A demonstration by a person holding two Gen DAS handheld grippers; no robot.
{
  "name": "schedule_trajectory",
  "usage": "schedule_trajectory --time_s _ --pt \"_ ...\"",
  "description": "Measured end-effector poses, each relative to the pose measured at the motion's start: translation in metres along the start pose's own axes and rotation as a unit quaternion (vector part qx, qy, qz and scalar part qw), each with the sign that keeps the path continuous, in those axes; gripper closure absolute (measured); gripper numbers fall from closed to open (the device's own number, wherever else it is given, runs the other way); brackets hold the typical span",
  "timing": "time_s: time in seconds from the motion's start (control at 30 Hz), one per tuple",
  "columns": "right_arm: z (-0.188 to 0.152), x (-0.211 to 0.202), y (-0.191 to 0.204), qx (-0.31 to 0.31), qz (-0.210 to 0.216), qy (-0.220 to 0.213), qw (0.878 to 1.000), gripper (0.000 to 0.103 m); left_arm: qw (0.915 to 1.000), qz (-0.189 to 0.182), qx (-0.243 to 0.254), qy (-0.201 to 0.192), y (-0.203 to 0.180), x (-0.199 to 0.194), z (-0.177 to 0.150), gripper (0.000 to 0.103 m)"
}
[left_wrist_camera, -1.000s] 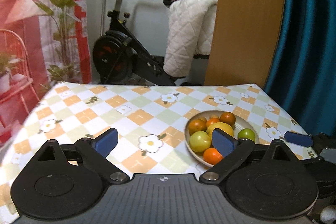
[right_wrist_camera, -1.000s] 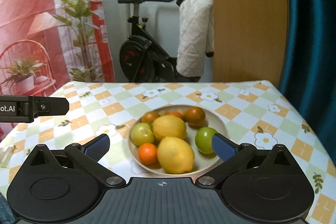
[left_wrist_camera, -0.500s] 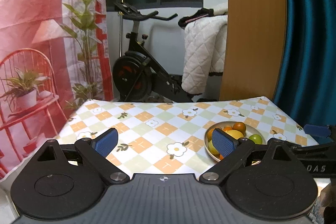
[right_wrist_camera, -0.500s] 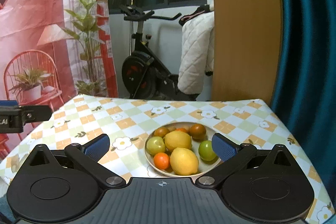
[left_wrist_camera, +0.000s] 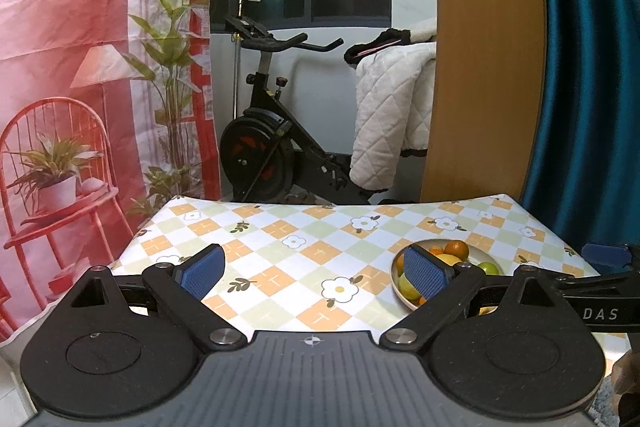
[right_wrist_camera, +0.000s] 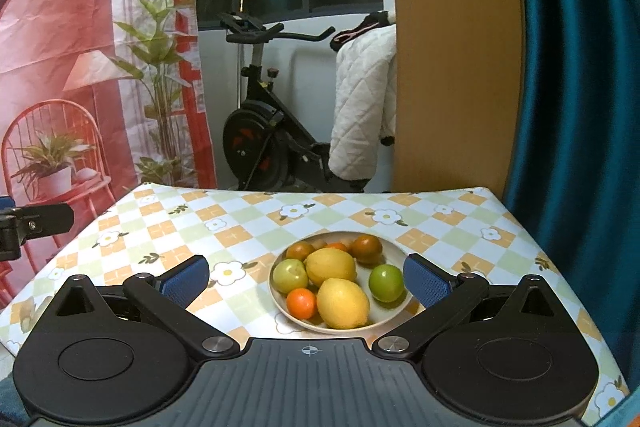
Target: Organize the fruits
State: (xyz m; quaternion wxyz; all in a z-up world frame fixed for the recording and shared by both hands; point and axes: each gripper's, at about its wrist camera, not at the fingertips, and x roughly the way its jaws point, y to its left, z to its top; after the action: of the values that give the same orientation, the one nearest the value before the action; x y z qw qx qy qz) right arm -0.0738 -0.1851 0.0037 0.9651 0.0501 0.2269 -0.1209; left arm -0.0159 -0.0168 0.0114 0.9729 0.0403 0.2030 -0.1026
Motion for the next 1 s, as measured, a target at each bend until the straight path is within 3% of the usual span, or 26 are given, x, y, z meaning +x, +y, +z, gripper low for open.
schedule_trajectory --time_s 1.0 --pt "-0.0008 -0.0008 -0.0020 0.004 0.000 -0.003 1.000 0.001 0.9999 0.004 0.005 0.011 0.0042 -0.0012 -0.0037 0.006"
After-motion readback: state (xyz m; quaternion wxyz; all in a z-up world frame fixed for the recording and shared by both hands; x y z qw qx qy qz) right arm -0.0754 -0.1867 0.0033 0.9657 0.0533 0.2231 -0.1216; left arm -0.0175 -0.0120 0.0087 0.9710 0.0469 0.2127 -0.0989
